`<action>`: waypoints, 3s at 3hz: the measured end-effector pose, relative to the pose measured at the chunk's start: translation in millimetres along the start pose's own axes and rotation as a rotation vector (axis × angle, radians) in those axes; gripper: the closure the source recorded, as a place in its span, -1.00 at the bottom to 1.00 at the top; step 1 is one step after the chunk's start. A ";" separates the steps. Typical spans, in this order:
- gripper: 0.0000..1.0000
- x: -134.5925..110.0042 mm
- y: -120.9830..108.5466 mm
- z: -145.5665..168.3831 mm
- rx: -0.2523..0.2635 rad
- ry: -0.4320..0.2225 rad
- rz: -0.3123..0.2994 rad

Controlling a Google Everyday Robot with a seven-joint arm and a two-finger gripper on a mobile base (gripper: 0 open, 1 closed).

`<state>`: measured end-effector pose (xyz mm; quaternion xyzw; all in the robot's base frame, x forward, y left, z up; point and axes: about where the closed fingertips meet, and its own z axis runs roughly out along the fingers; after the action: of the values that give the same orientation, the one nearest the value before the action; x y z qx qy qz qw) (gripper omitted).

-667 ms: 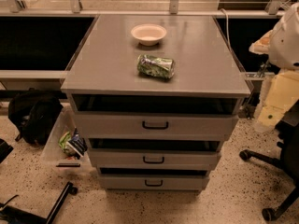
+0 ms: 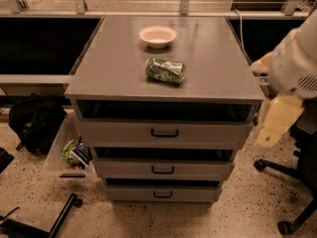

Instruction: Open bottom drawer

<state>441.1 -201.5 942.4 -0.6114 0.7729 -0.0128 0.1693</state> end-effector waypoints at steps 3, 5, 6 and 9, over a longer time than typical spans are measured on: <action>-1.00 -108.3 148.6 308.2 -0.436 -0.353 -0.177; -1.00 -158.1 158.0 475.7 -0.472 -0.492 -0.182; -1.00 -152.7 179.3 504.4 -0.535 -0.504 -0.146; -1.00 -47.7 166.5 527.8 -0.415 -0.397 0.100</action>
Offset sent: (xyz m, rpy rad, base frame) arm 0.0168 0.2746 -0.5694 0.7012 0.4074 0.3696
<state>440.2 -15.5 419.1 -0.5844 0.7401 0.2739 0.1891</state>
